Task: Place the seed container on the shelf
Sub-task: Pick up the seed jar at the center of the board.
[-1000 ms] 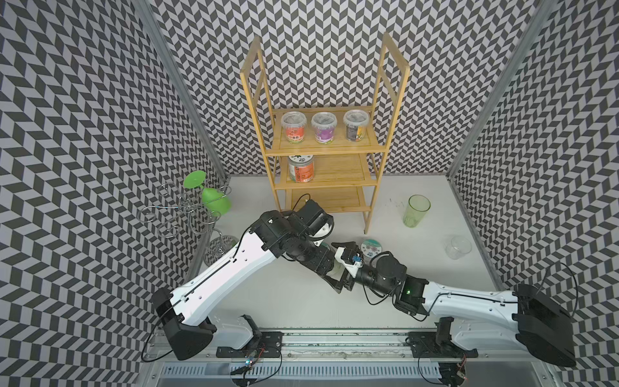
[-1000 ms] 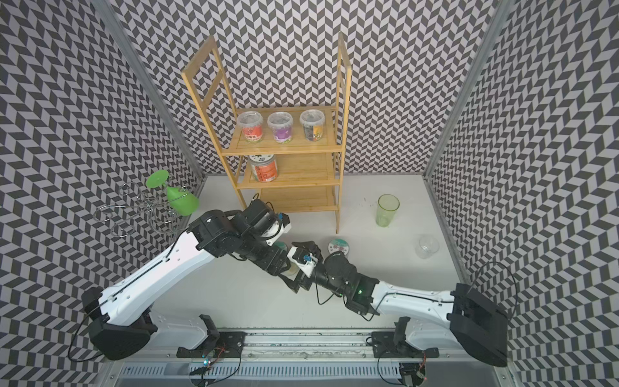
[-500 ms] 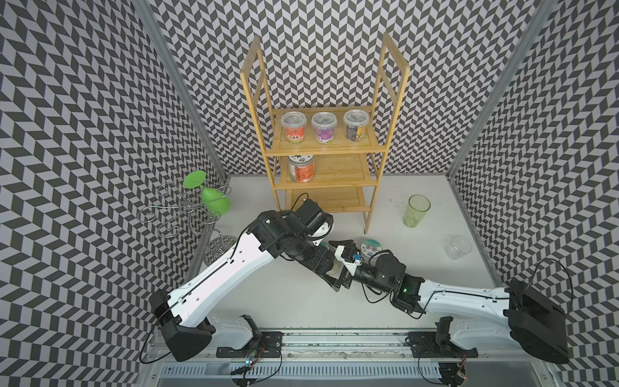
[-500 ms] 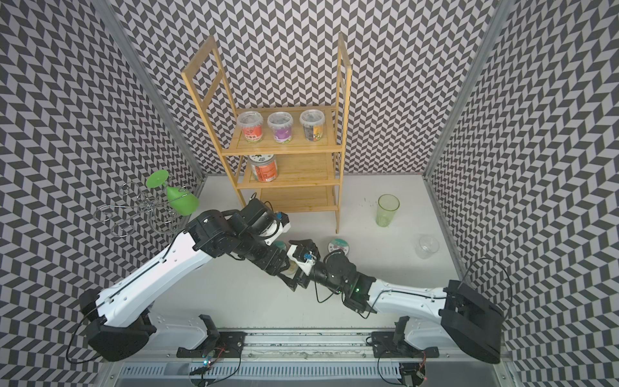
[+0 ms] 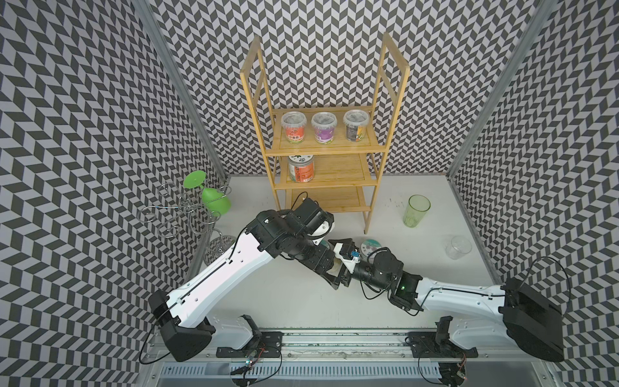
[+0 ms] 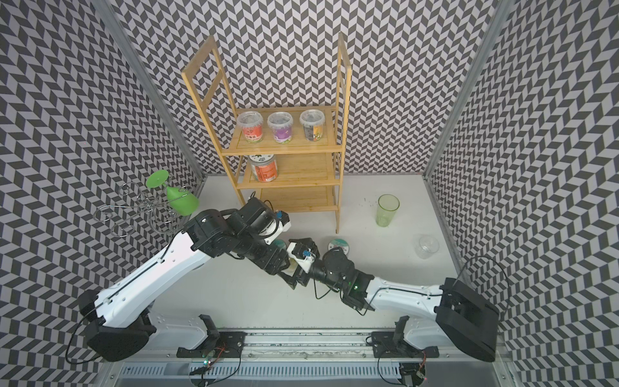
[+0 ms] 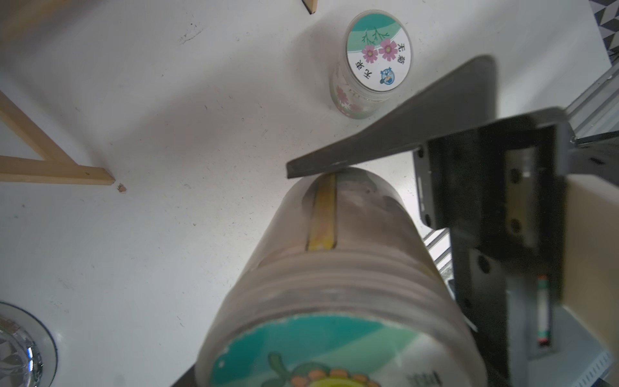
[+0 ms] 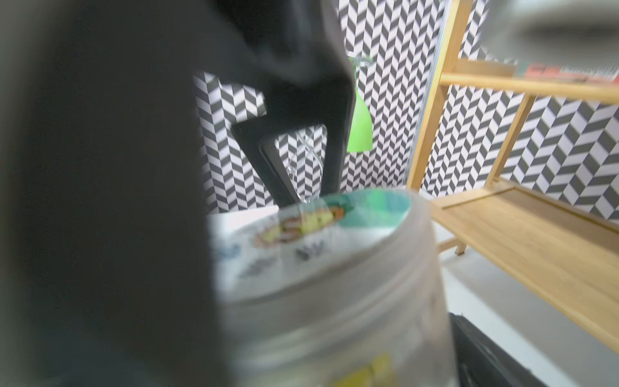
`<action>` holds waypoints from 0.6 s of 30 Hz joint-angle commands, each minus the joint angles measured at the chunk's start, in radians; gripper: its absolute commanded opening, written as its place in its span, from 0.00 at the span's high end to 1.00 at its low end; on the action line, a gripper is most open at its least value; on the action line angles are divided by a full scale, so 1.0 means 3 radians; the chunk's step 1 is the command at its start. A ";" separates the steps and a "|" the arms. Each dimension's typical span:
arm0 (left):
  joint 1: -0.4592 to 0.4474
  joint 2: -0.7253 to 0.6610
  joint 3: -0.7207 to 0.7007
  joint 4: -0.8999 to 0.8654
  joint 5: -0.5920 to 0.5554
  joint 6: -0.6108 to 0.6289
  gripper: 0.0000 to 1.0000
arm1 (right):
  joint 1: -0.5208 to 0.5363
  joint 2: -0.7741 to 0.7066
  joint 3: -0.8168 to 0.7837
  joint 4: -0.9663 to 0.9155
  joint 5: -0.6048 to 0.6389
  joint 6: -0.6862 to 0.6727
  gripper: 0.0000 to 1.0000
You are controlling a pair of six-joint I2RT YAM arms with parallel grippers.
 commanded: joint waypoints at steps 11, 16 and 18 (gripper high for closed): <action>-0.0072 -0.0115 0.0059 0.0186 0.0243 0.0028 0.21 | -0.0099 -0.0039 0.0033 0.0154 0.0108 -0.0172 0.01; -0.0070 -0.0115 -0.0042 0.0184 0.0217 0.0007 0.20 | -0.0098 -0.0222 0.0062 0.0229 0.0071 -0.0229 0.01; -0.0062 -0.0109 -0.0051 0.0181 0.0211 0.0000 0.20 | -0.0098 -0.0251 0.0110 0.0203 0.0045 -0.0245 0.00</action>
